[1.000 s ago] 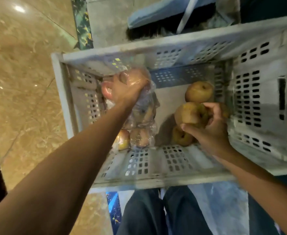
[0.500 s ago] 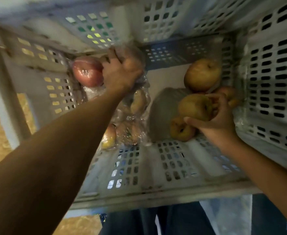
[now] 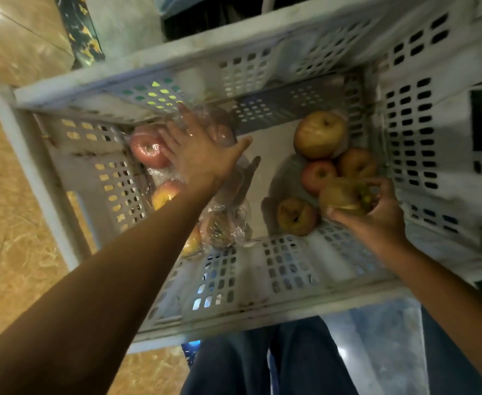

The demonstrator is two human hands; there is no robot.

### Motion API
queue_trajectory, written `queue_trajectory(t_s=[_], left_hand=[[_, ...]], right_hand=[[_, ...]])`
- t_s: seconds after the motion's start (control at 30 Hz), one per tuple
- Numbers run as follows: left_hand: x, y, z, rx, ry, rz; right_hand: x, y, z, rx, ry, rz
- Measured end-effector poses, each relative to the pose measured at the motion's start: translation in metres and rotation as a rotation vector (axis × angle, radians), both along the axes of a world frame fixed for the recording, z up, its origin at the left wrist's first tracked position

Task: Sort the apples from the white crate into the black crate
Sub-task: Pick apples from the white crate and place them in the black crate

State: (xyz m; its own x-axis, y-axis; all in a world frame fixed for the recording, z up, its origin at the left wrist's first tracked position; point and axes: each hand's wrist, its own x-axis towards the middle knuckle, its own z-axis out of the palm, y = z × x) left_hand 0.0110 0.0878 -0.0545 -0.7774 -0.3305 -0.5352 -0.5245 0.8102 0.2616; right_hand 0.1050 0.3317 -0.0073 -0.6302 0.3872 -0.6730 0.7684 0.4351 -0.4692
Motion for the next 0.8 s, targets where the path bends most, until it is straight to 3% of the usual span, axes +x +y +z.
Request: queue_trajectory(t_s=[0.13,0.23,0.3,0.47,0.8], left_hand=[[0.002,0.034,0.0,0.137,0.408,-0.502],[-0.018,0.073,-0.02,0.175,0.286,-0.915],[-0.037,0.102,-0.038,0.231,0.105,-1.002],[-0.051,0.147,-0.068,0.465,-0.222,-0.666],[-0.03,0.142,-0.058,0.448,-0.074,-0.345]], right_hand=[[0.001,0.021,0.003,0.022,-0.017,-0.023],[-0.003,0.037,-0.004,0.044,-0.03,-0.027],[-0.008,0.047,-0.01,0.048,-0.023,-0.026],[-0.012,0.062,-0.028,0.053,-0.039,-0.002],[-0.016,0.053,-0.034,-0.021,-0.001,-0.039]])
